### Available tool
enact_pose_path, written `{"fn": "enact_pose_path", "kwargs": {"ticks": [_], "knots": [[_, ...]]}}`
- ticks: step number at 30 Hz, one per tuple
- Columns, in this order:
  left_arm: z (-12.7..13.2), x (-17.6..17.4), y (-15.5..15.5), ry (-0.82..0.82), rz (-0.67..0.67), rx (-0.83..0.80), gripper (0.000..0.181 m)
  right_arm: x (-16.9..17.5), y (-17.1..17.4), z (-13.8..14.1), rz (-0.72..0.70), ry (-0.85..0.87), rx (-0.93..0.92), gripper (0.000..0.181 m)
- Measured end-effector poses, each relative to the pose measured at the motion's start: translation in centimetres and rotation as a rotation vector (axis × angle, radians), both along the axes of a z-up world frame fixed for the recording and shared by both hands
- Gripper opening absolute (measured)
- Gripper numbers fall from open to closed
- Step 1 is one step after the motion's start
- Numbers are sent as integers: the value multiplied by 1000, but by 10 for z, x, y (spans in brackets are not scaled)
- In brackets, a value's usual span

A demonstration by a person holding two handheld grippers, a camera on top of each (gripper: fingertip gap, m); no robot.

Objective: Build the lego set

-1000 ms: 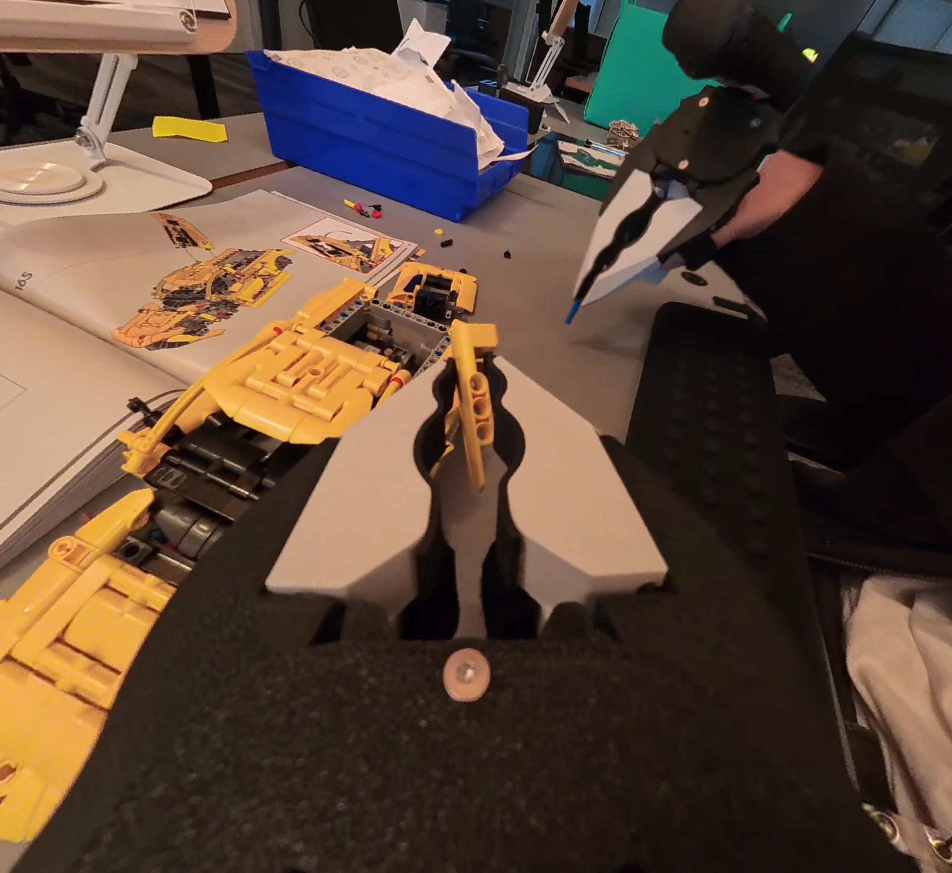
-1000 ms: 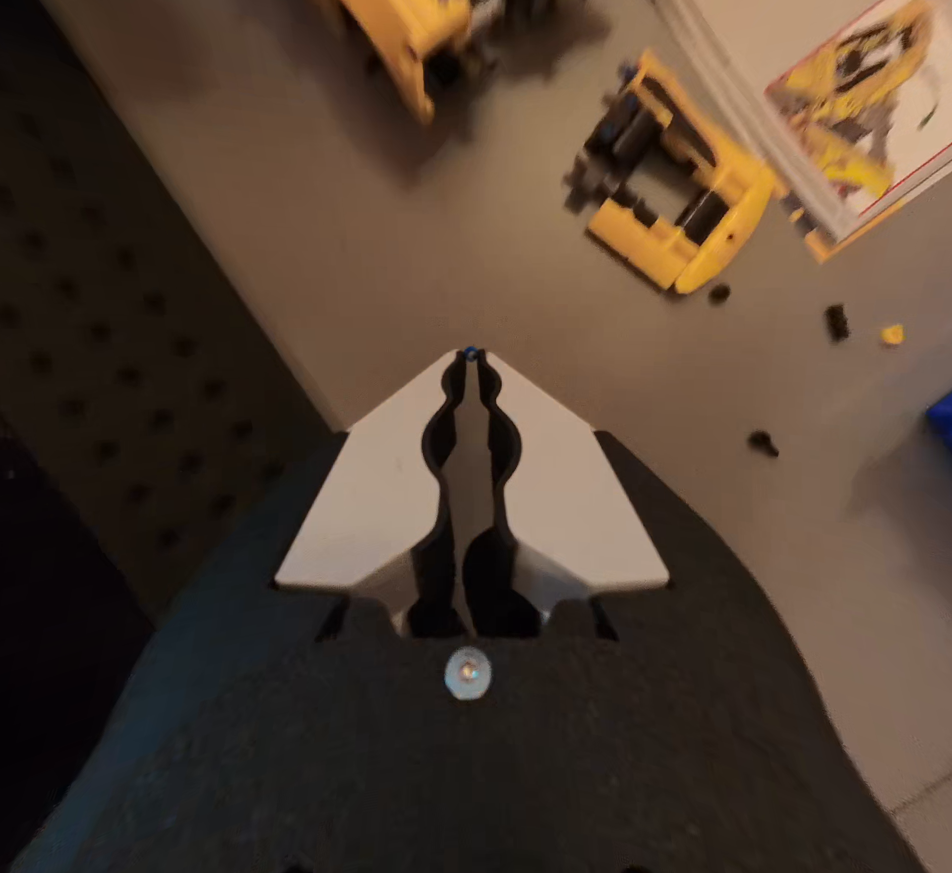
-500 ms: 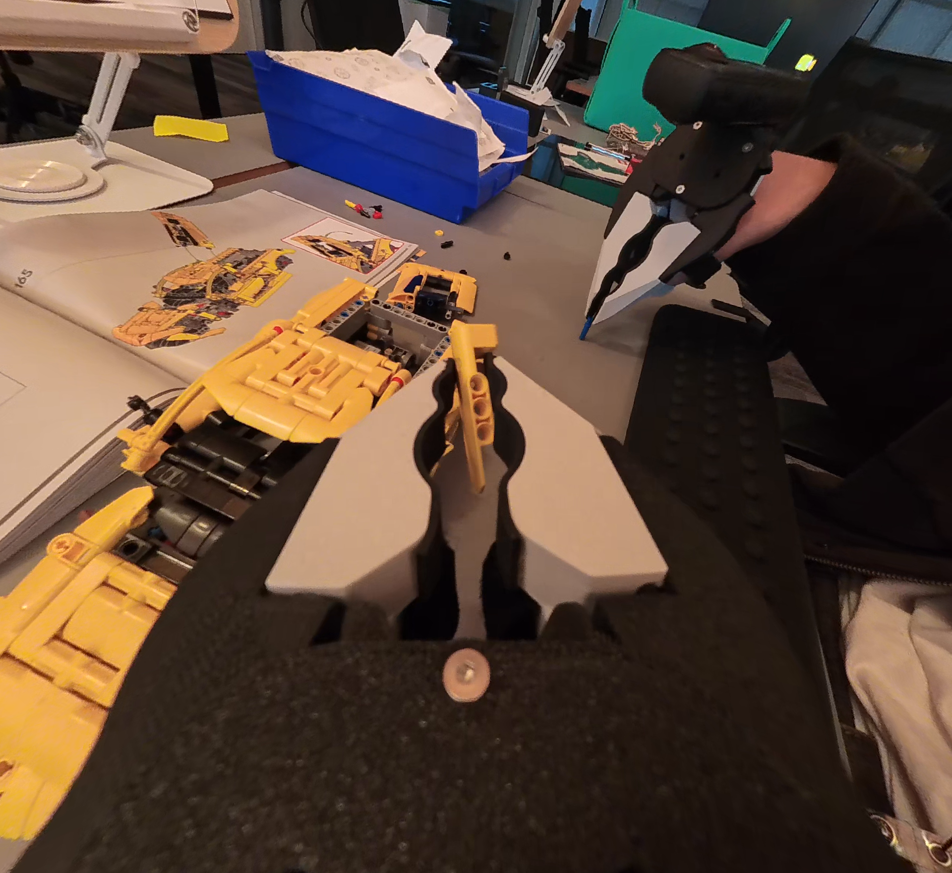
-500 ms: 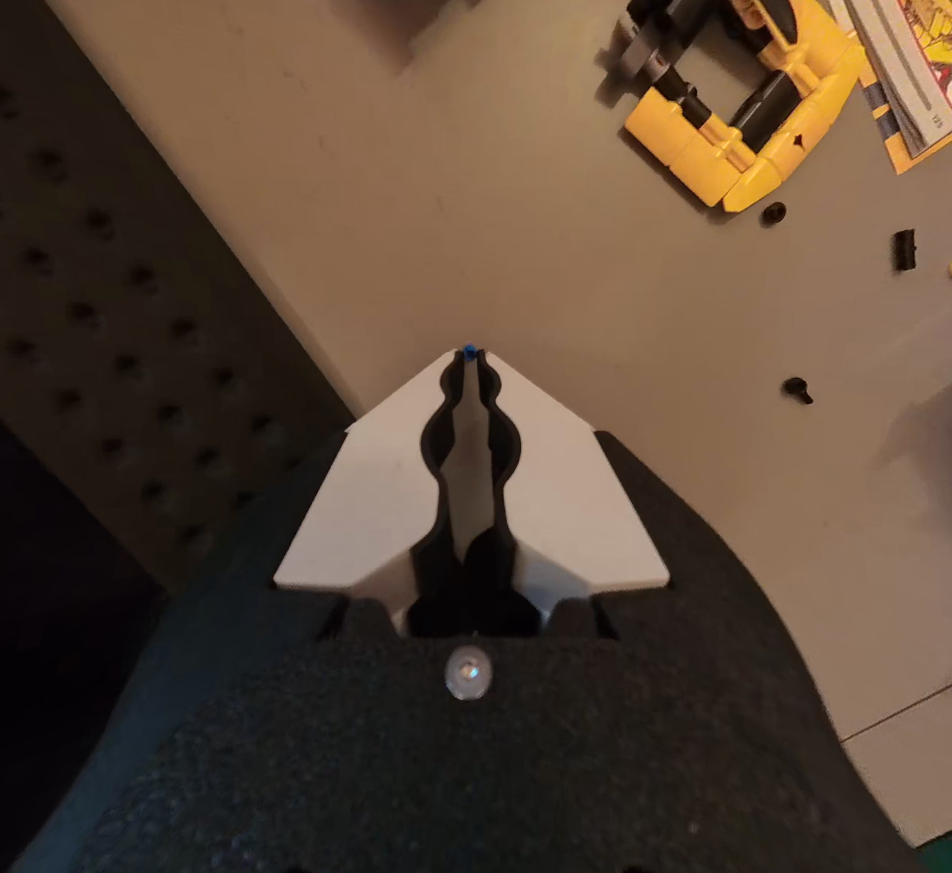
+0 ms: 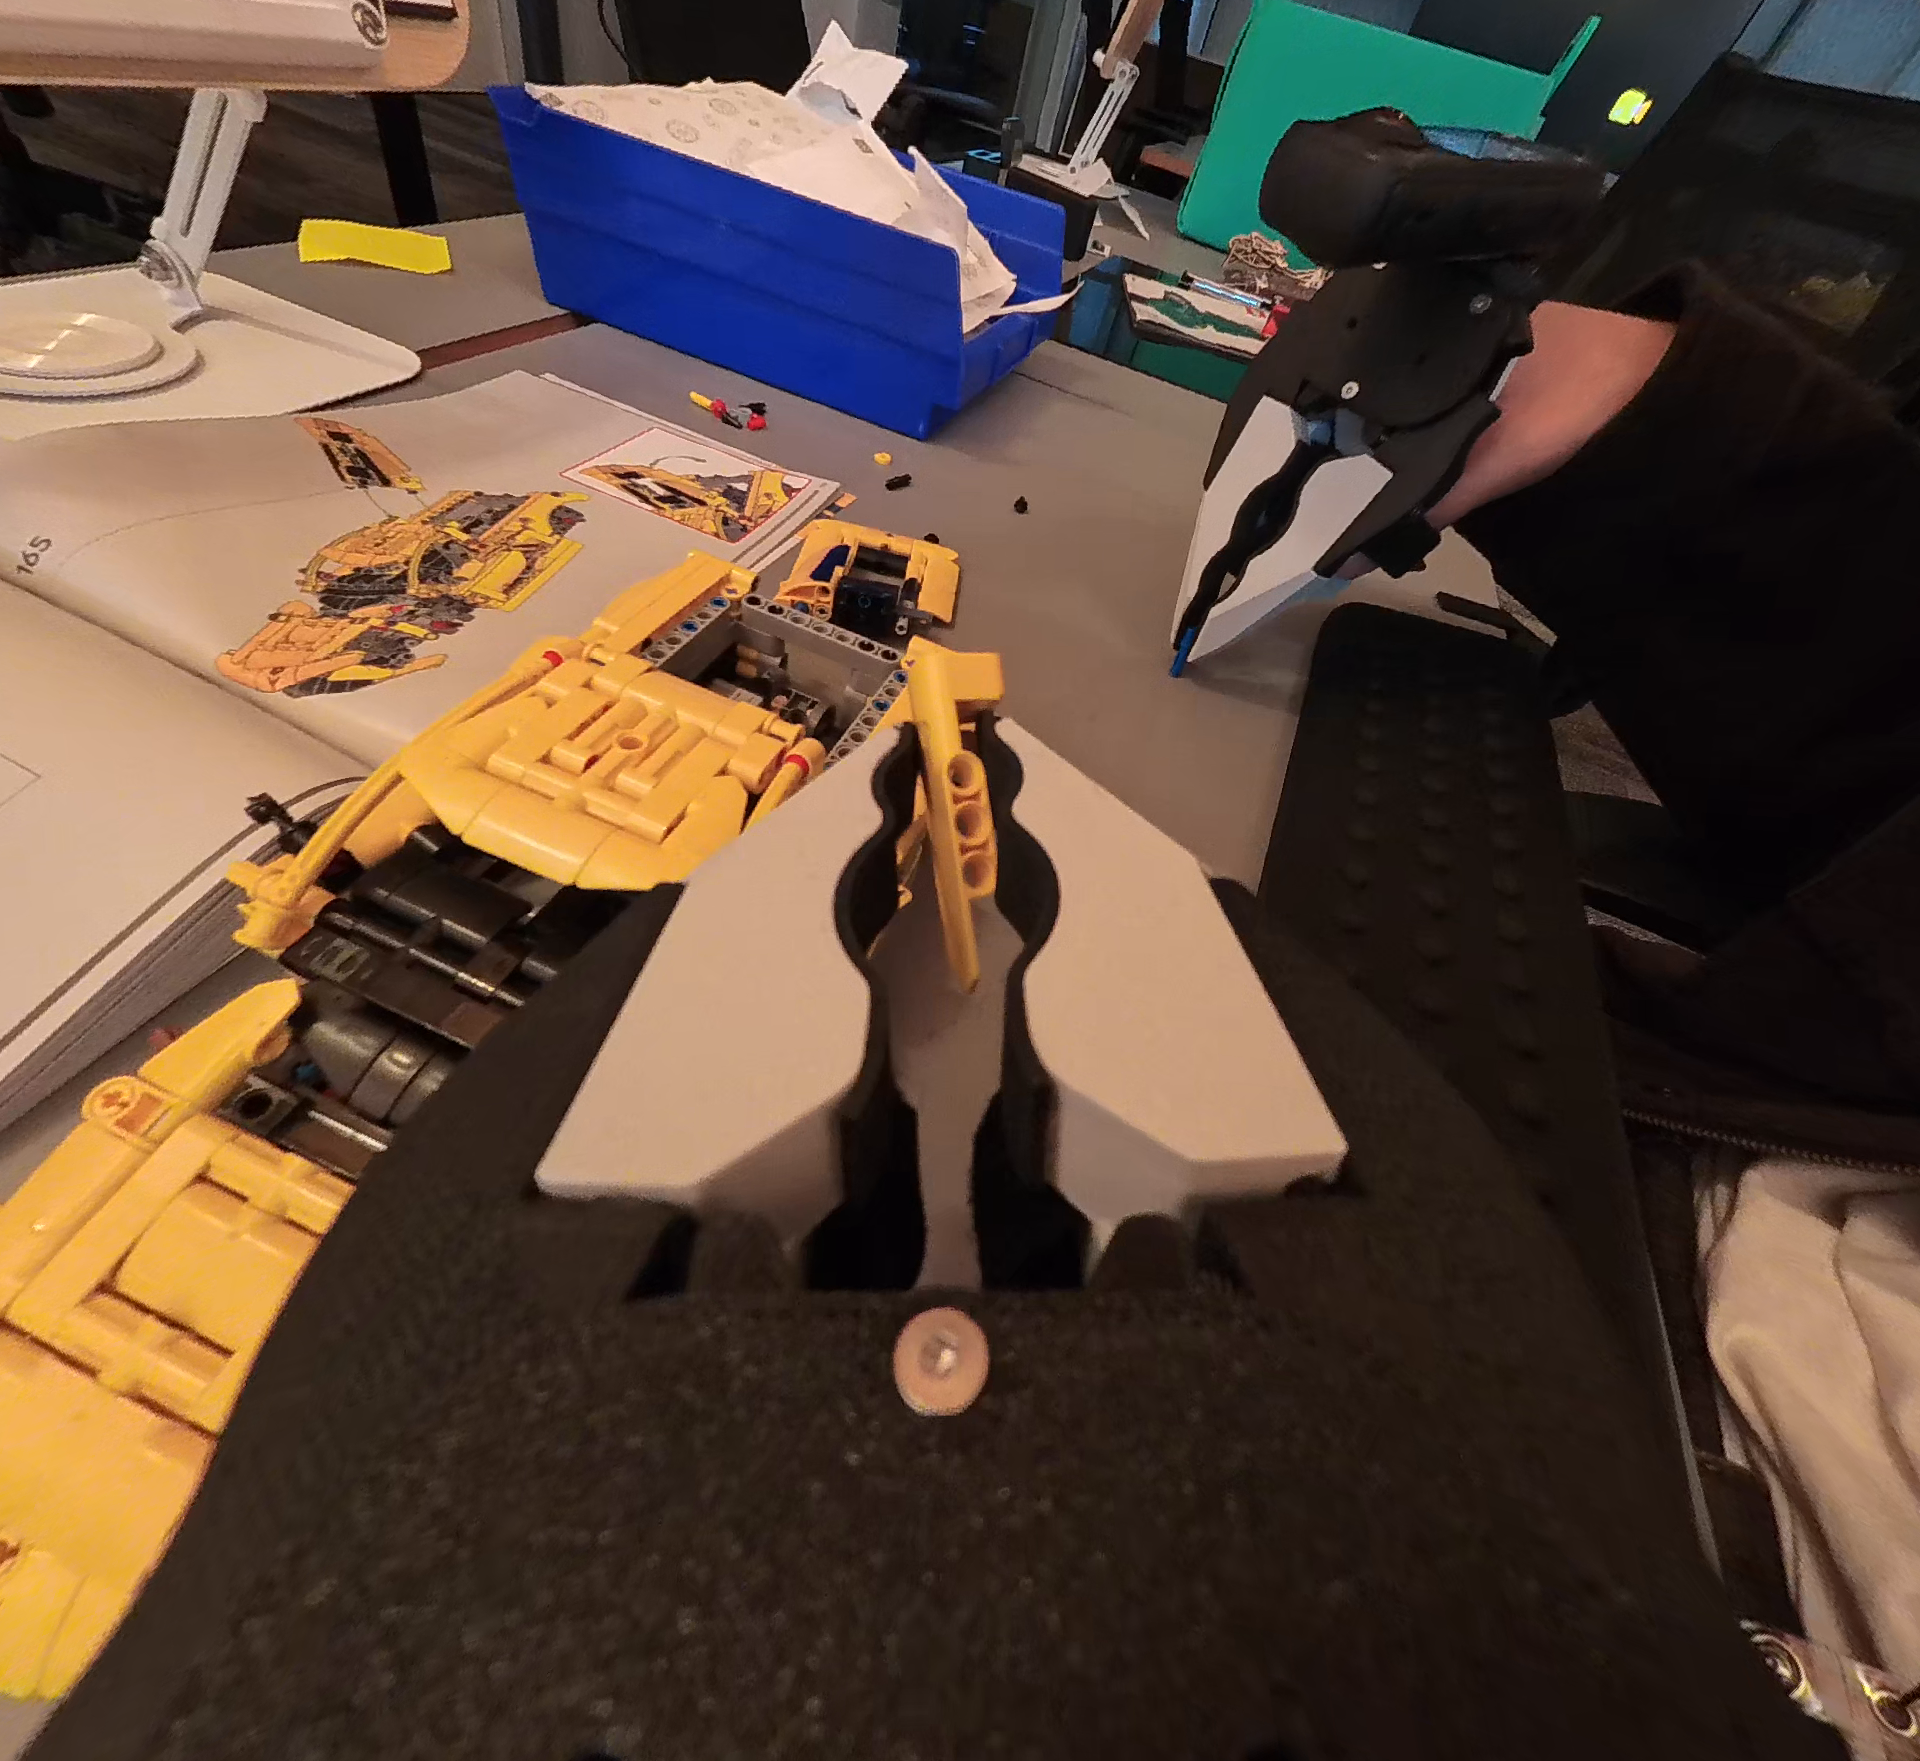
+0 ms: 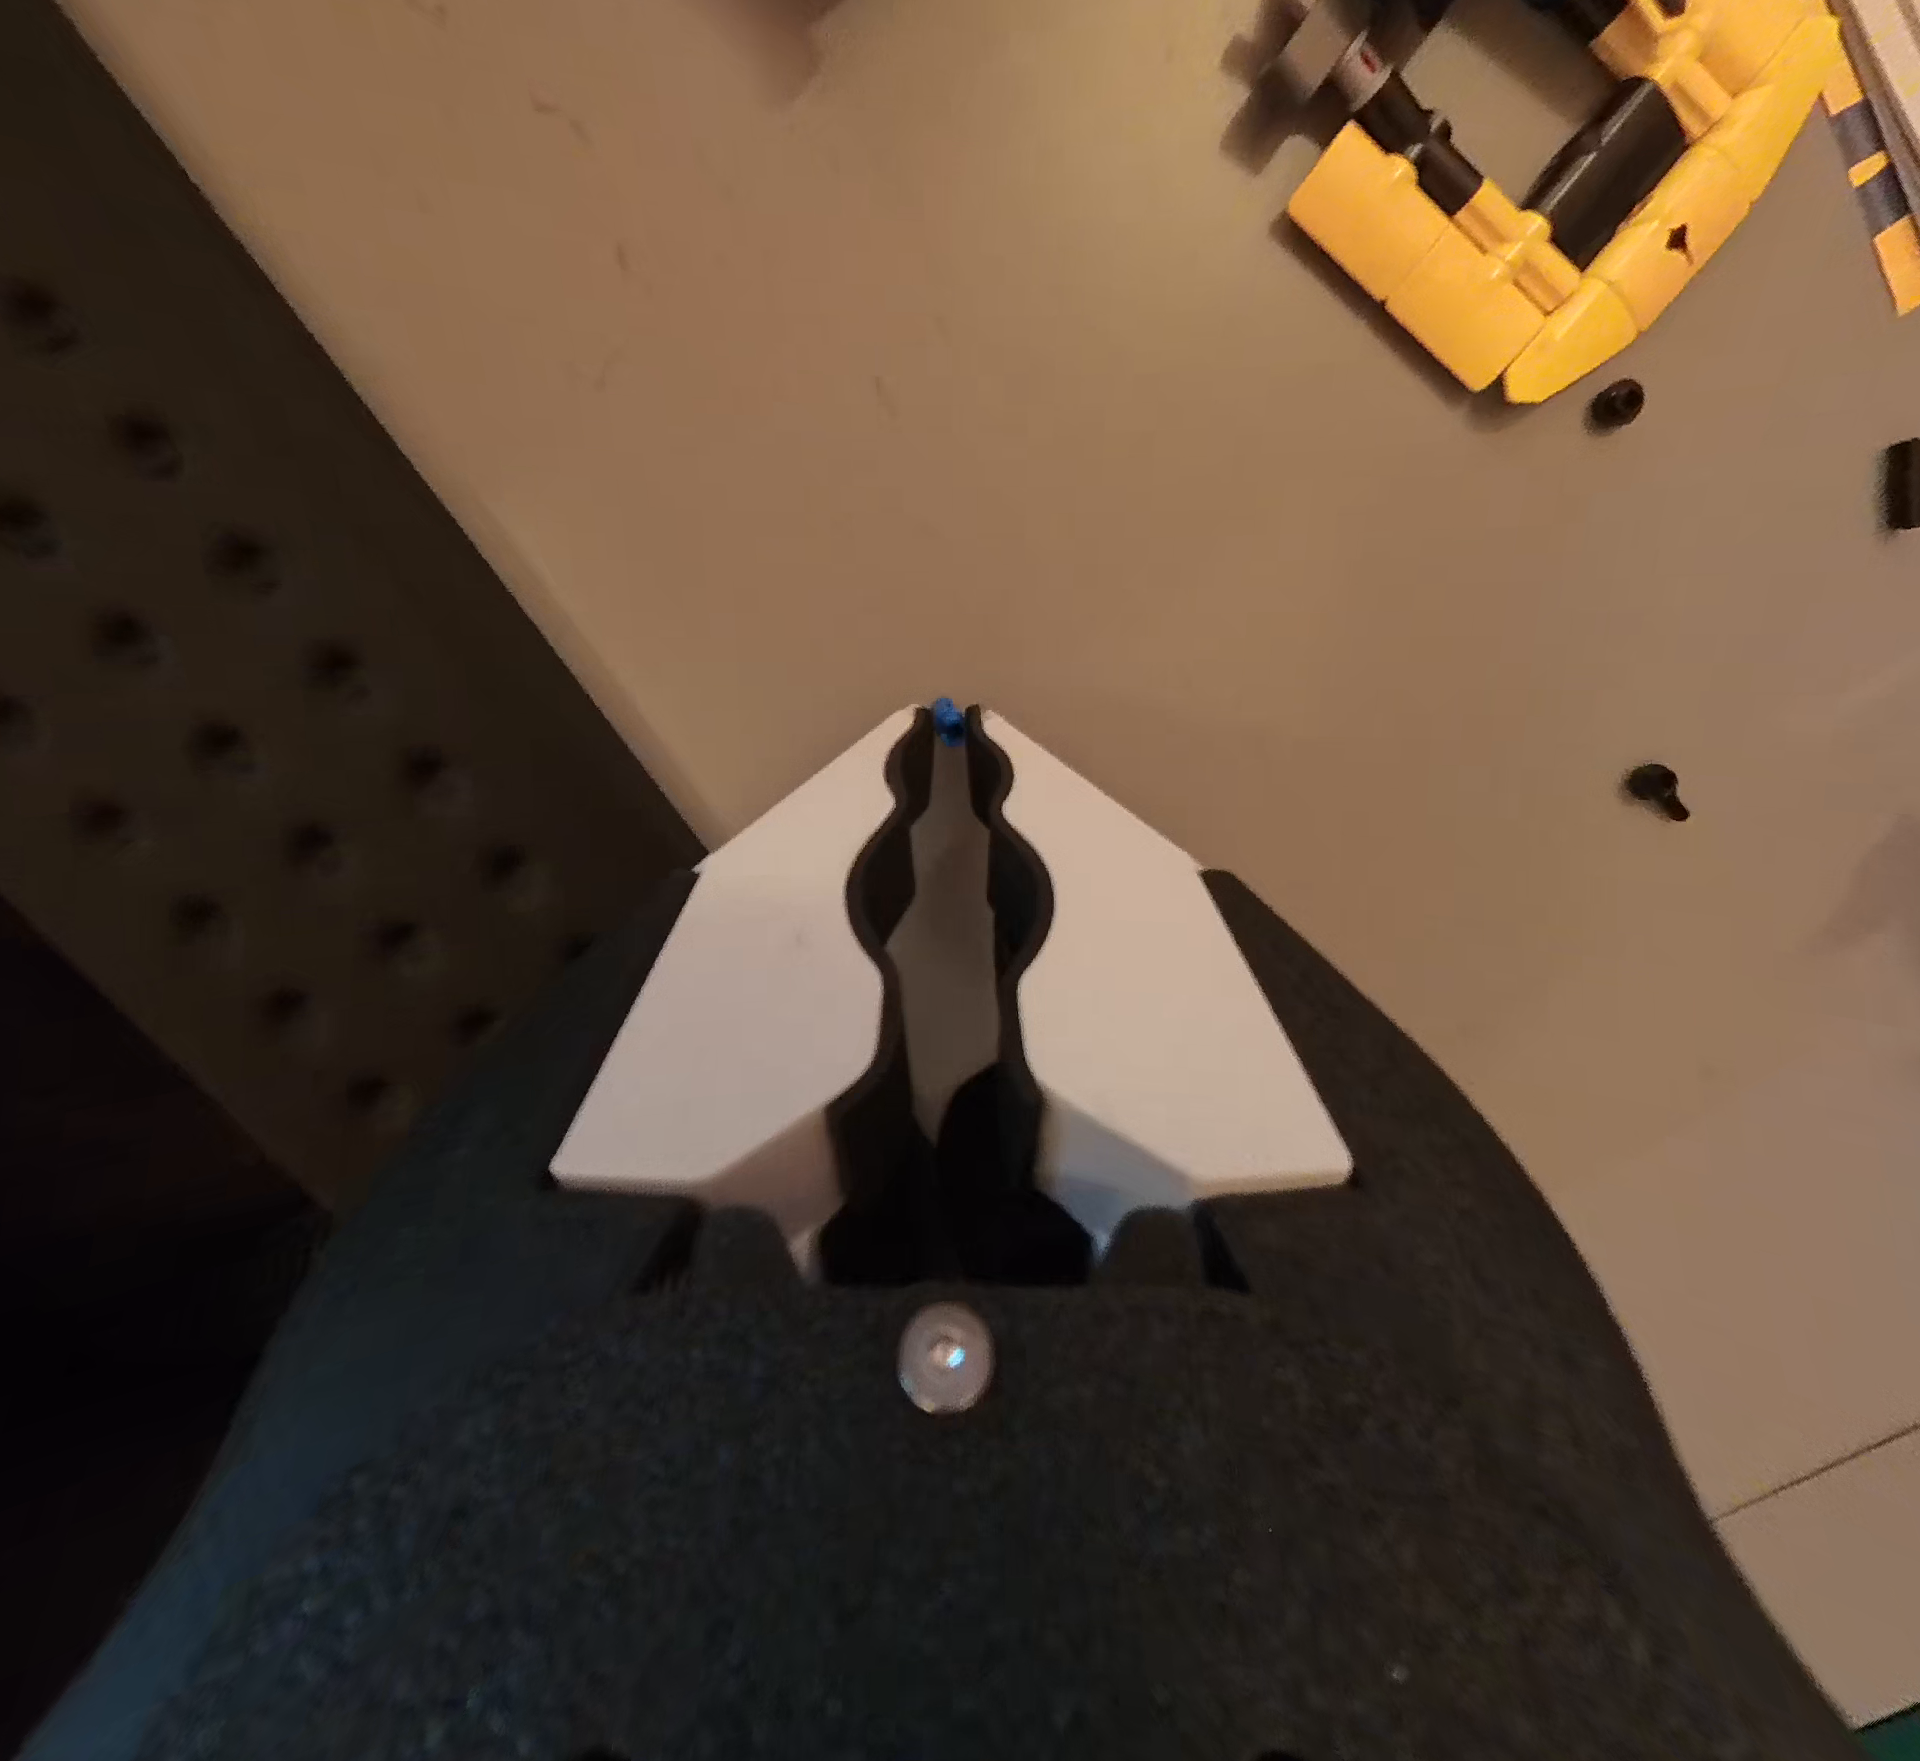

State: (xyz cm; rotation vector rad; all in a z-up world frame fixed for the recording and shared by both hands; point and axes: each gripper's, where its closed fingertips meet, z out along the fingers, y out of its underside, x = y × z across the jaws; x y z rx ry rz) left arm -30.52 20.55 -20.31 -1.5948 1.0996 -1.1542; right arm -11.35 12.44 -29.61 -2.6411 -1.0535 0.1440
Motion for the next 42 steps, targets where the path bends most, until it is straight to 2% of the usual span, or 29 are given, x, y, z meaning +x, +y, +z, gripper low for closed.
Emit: {"fn": "enact_pose_path", "kwargs": {"ticks": [7, 9, 12, 14, 17, 19, 24, 28, 31, 42], "knots": [[2, 1, -2, -11, -14, -2, 11, -6, 6, 6, 19, 32, 38, 5], [10, 1, -8, -59, -46, 13, 10, -39, 24, 40, 108, 204, 228, 5], [26, 3, -24, -131, -124, 71, 10, -119, 34, 124, 225, 652, 510, 5], [29, 4, -35, -150, -177, 87, 10, -154, 36, 147, 242, 786, 595, 5], [37, 3, -48, -189, -237, 109, 10, -182, 30, 138, 294, 832, 532, 5], [36, 4, -56, -180, -277, 109, 10, -188, 27, 128, 324, 788, 511, 5], [32, 5, -64, -160, -336, 62, 10, -184, 22, 128, 362, 705, 540, 5], [24, 7, -73, -120, -395, 18, 10, -183, 14, 139, 389, 753, 536, 5], [19, 8, -82, -98, -442, 11, 10, -189, 7, 130, 426, 733, 478, 5], [19, 6, -92, -101, -512, -47, 10, -189, -5, 126, 470, 789, 395, 5]]}}
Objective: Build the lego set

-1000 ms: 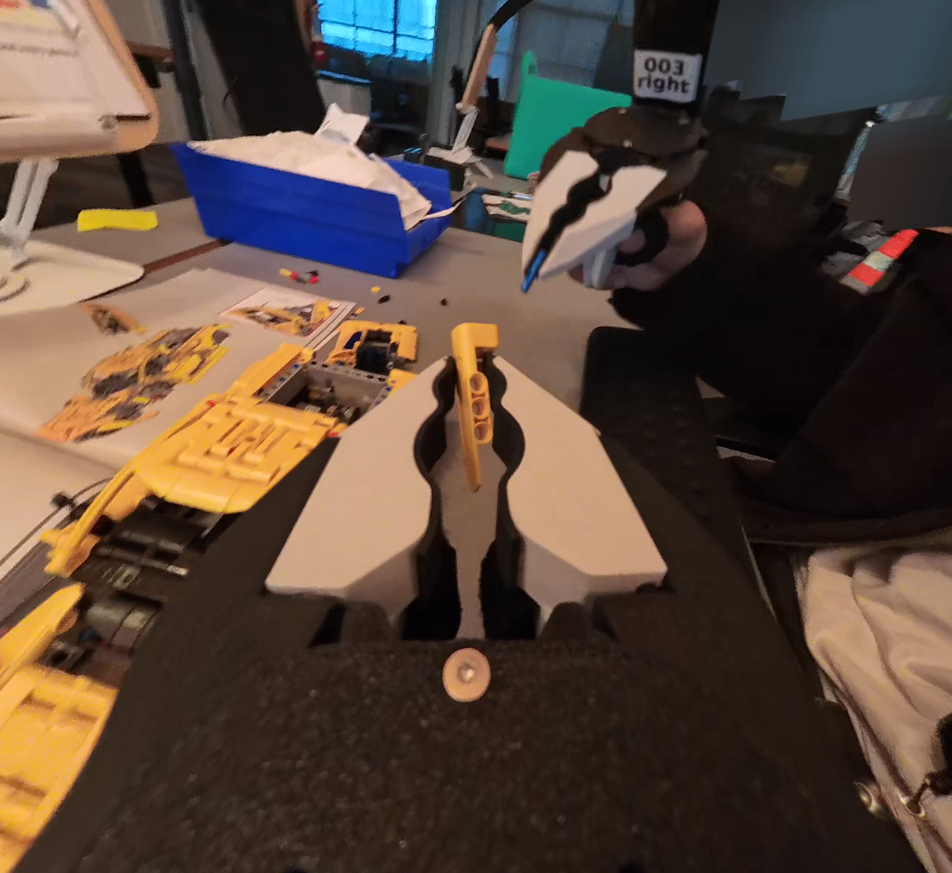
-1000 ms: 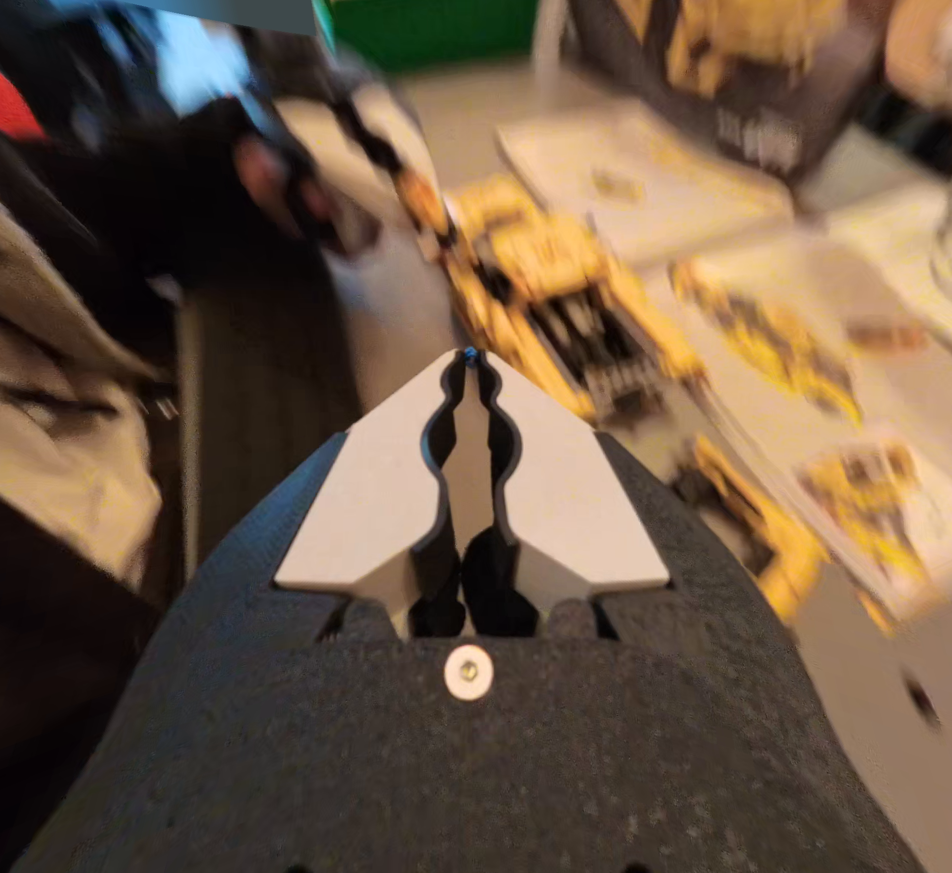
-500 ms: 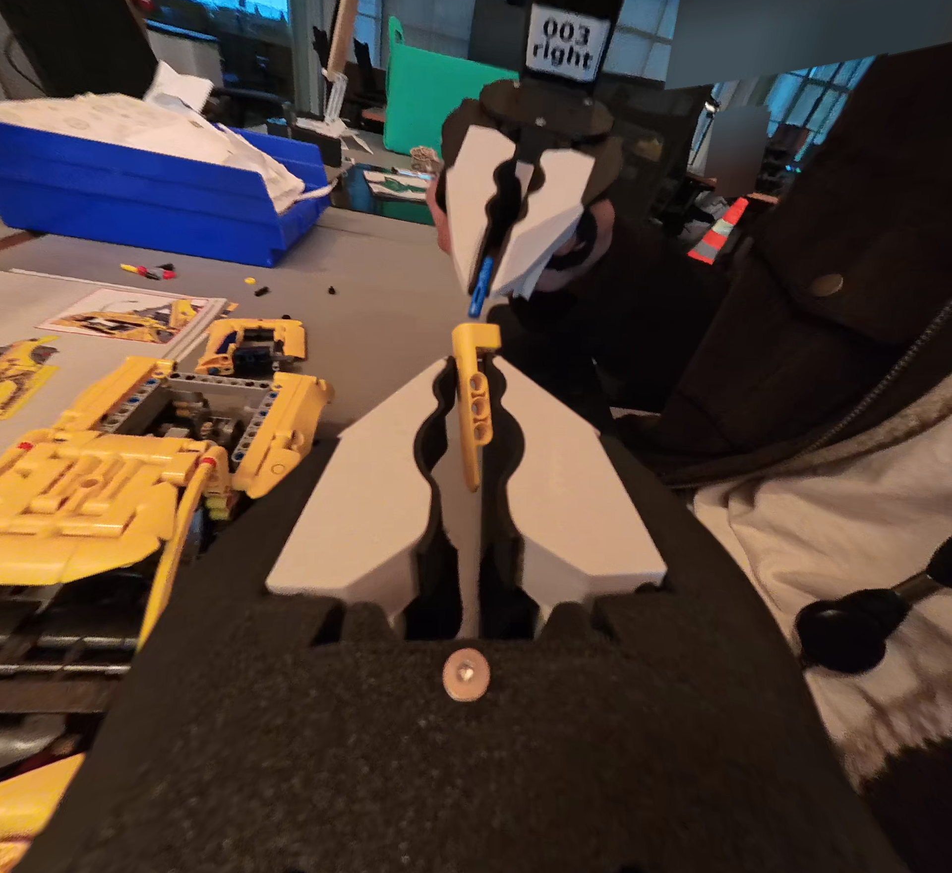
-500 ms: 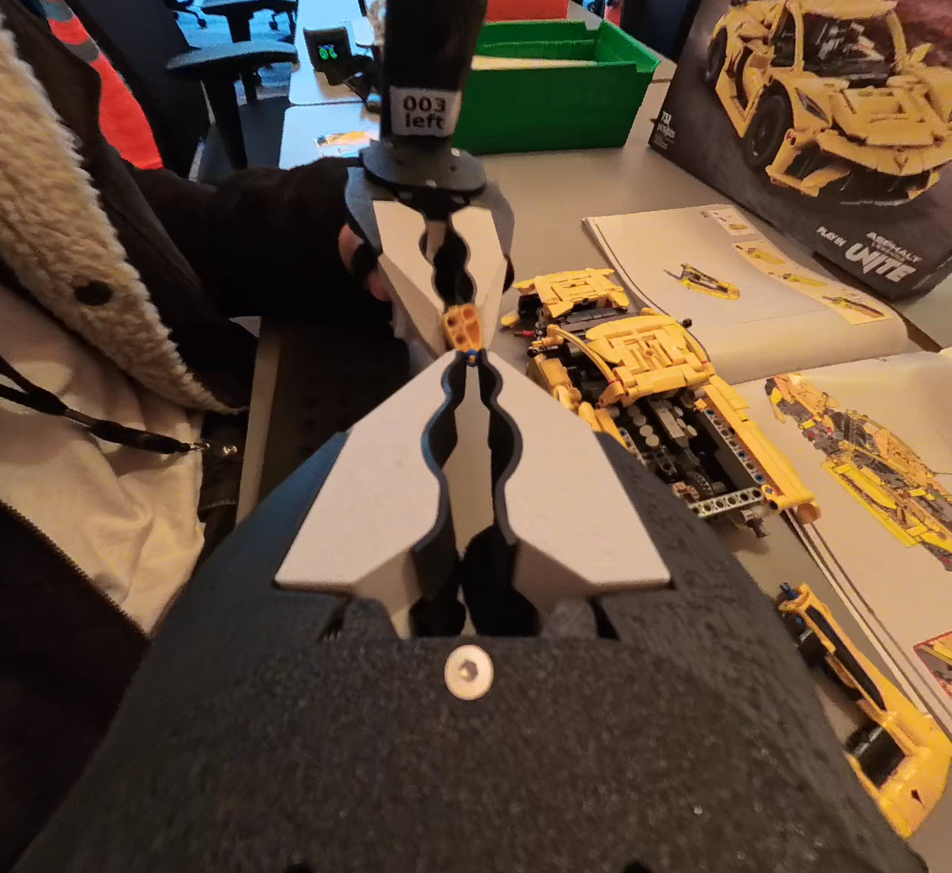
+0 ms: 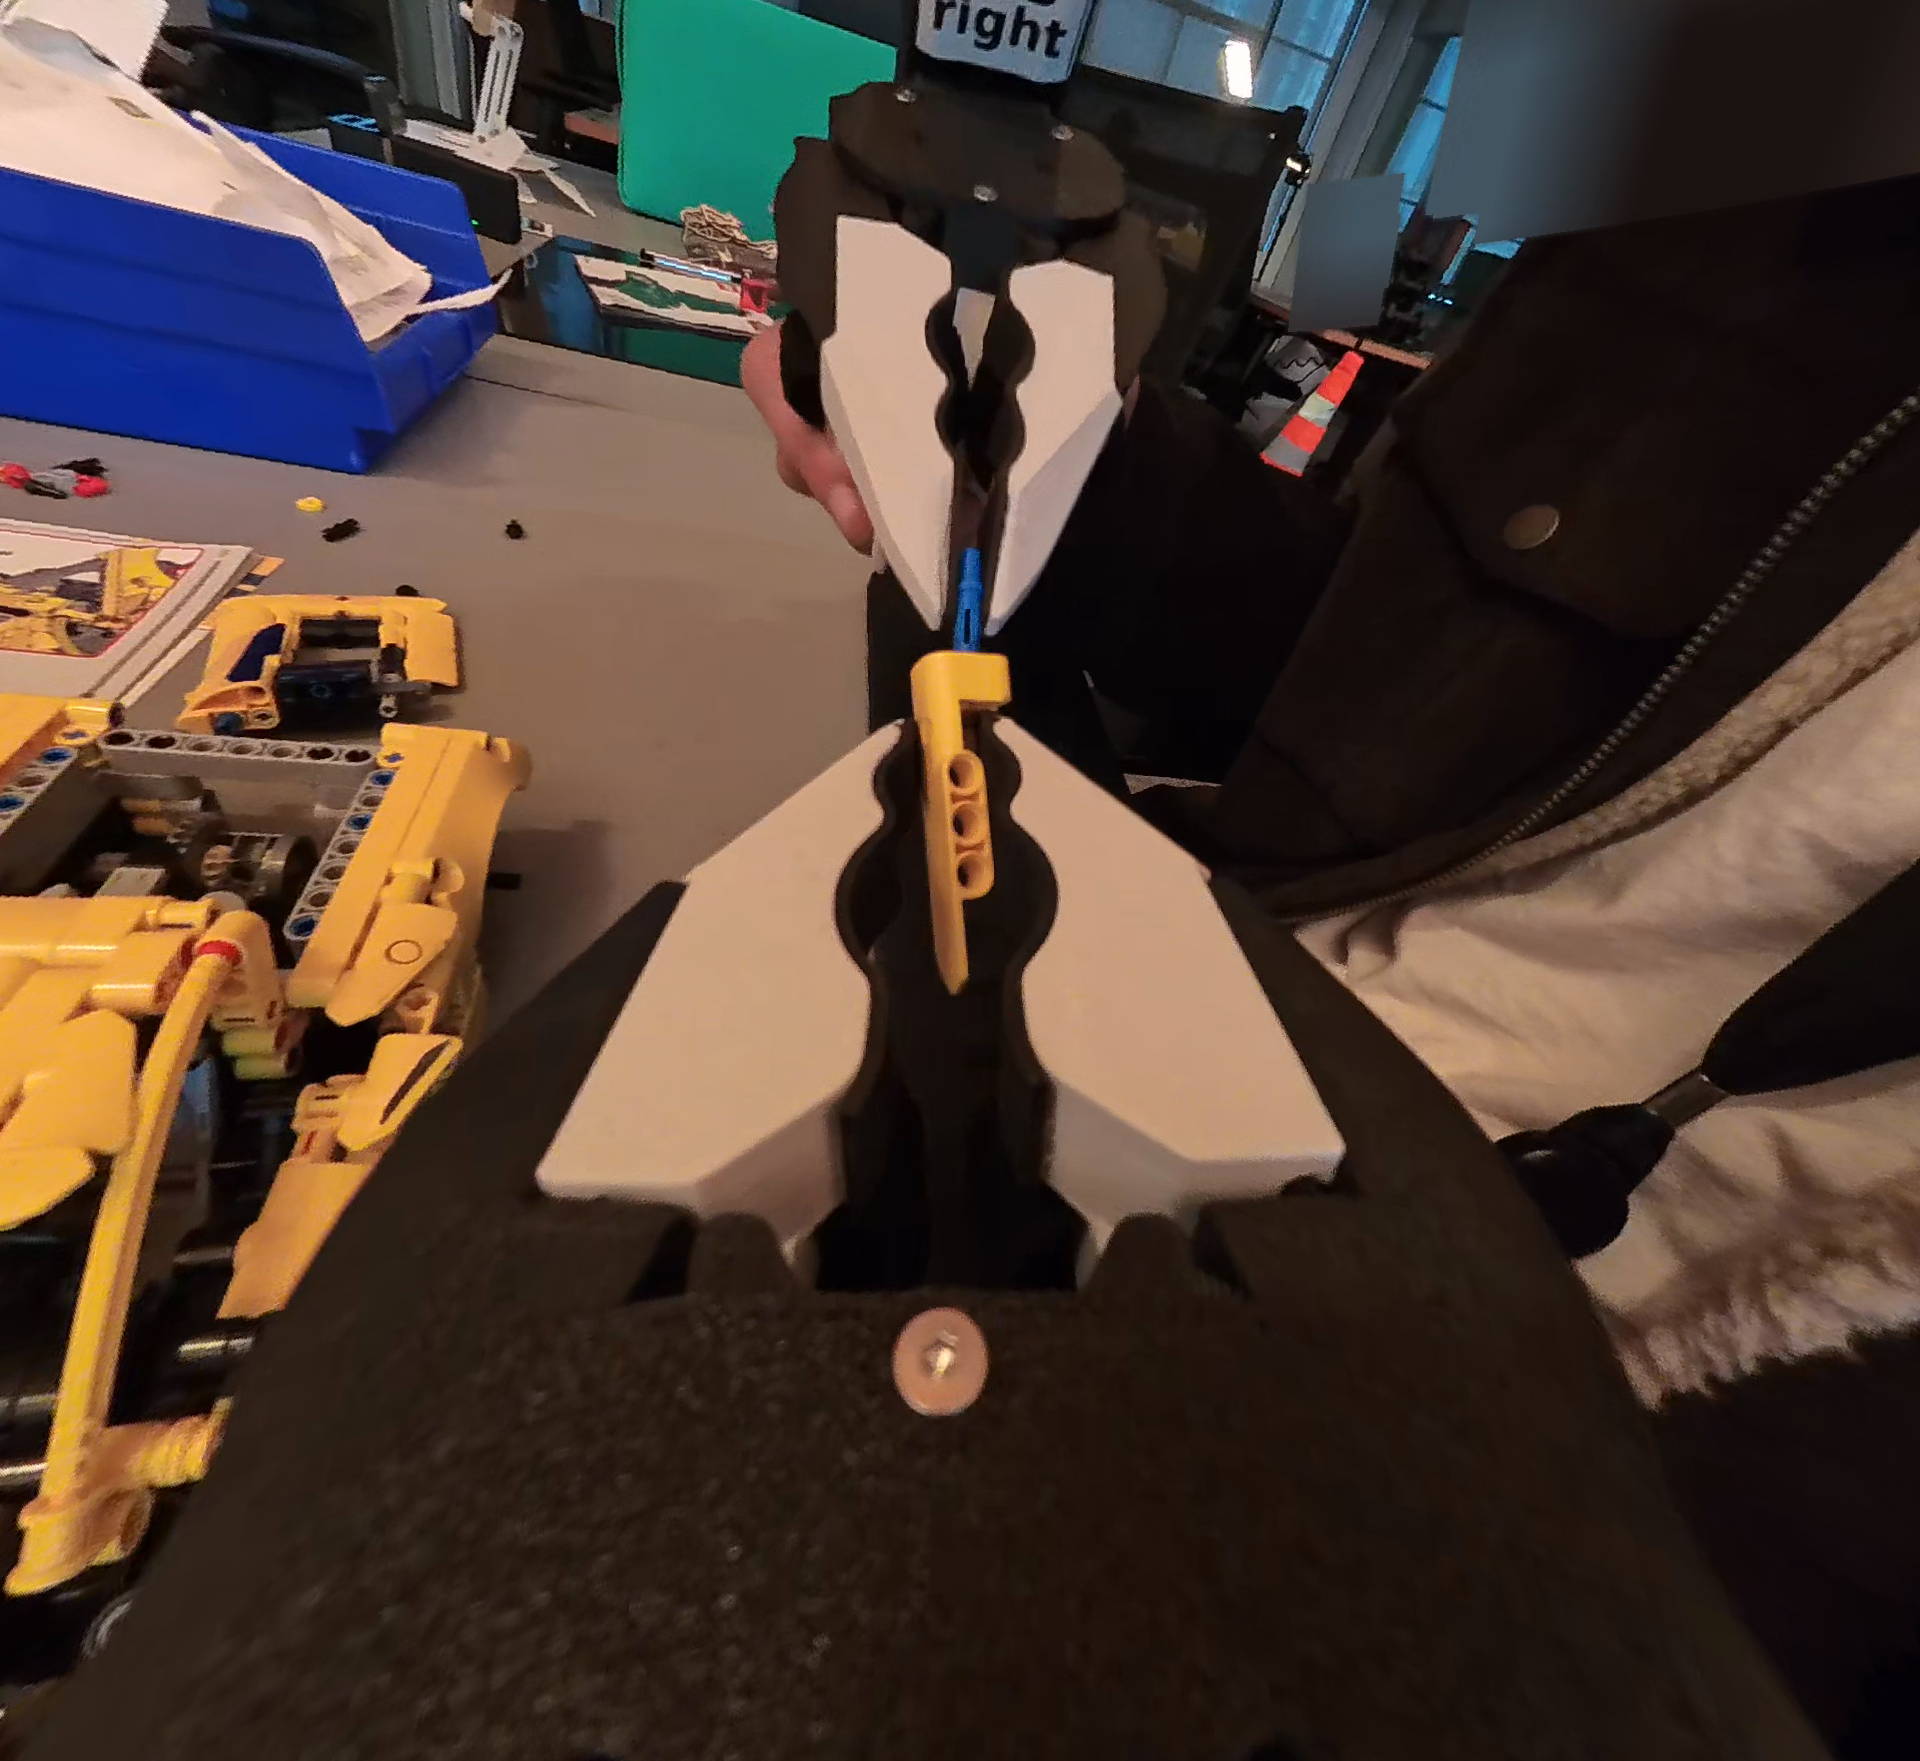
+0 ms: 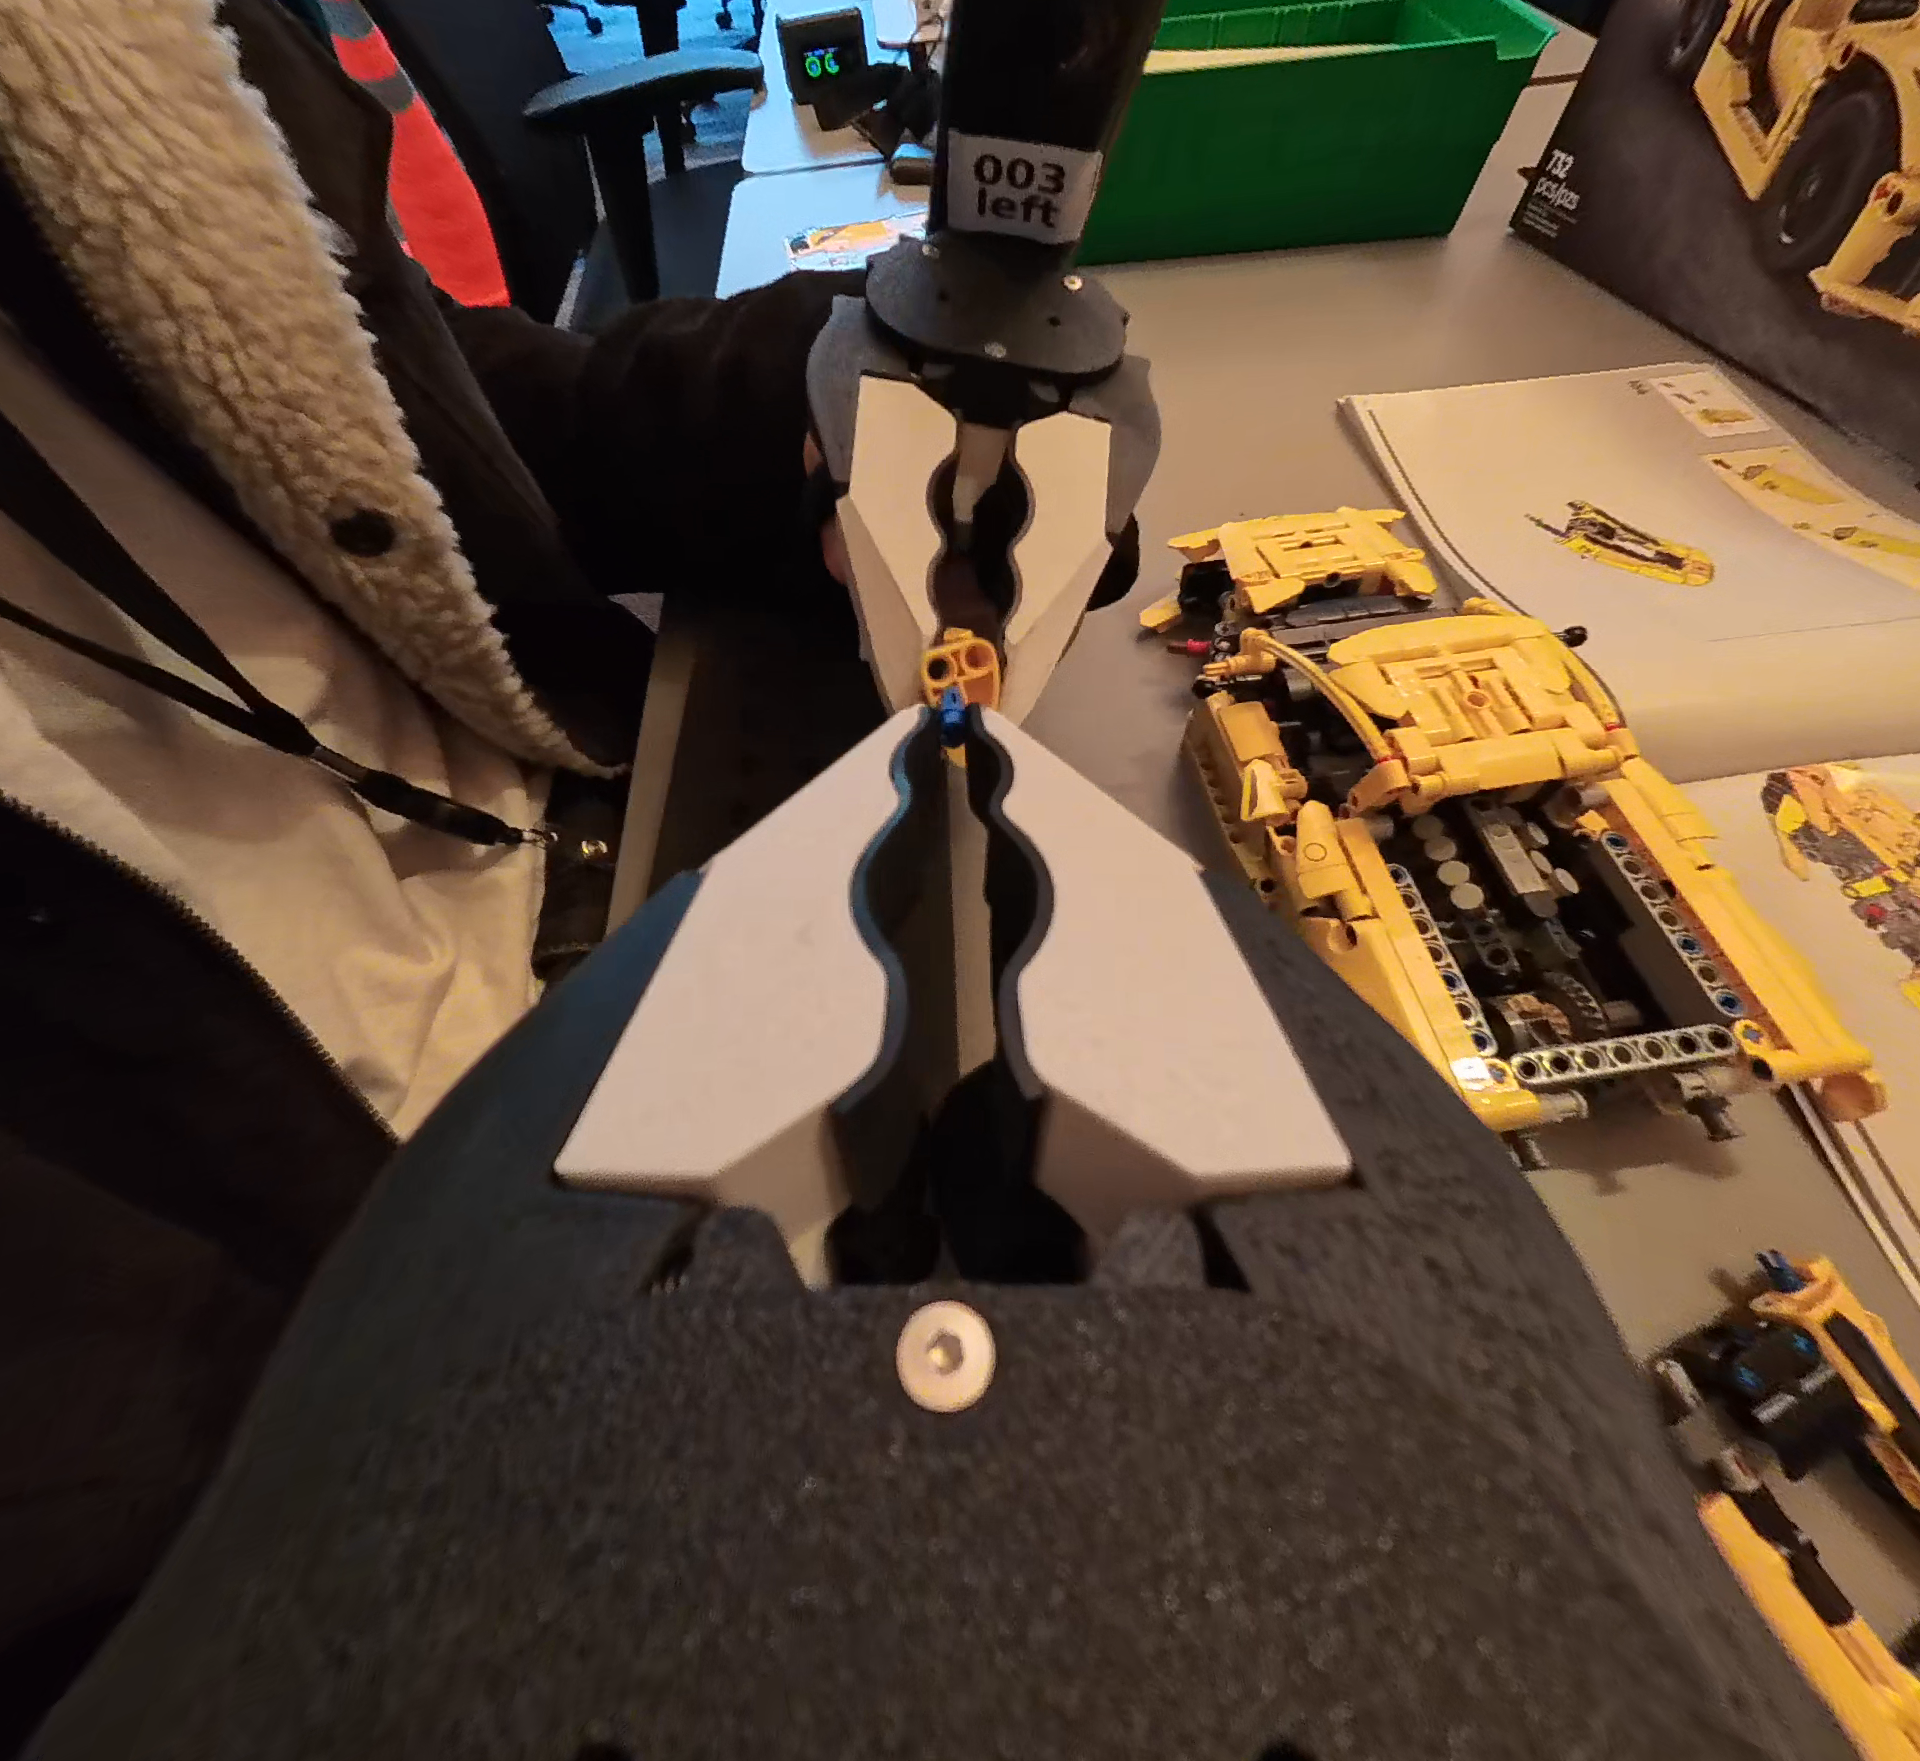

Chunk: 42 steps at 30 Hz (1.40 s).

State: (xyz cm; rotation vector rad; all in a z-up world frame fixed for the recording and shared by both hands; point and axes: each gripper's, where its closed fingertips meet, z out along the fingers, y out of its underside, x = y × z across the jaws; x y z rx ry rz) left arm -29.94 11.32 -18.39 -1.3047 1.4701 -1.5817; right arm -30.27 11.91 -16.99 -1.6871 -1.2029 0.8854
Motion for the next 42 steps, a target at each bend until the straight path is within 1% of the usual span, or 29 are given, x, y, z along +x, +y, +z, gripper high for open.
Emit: {"fn": "enact_pose_path", "kwargs": {"ticks": [8, 18, 20, 23, 27, 28, 33, 36, 40, 42], "knots": [[-9, 1, -5, 50, -29, -7, 10, 2, -4, -10, 7, -105, 23, 4], [-26, 1, -23, 143, -123, 26, 9, -2, -22, -25, 118, -150, -25, 5], [-19, 0, -23, 112, -131, -2, 9, -2, -22, -17, 122, -90, -4, 5], [1, -5, -24, 22, -157, -85, 9, -6, -21, 1, 149, 69, 36, 4], [12, -10, -21, -22, -176, -175, 10, -11, -16, 13, 140, 197, 59, 5], [13, -11, -19, -29, -175, -192, 9, -12, -14, 13, 130, 199, 63, 5], [12, -13, -19, -8, -206, -243, 9, -12, -16, 3, 126, 111, 61, 5], [7, -12, -18, 16, -200, -246, 9, -10, -15, -2, 113, 56, 47, 5], [-6, -9, -20, 80, -189, -207, 9, -6, -18, -13, 102, -67, 39, 4], [-17, -6, -22, 132, -179, -168, 9, -3, -19, -24, 103, -145, 23, 5]]}}
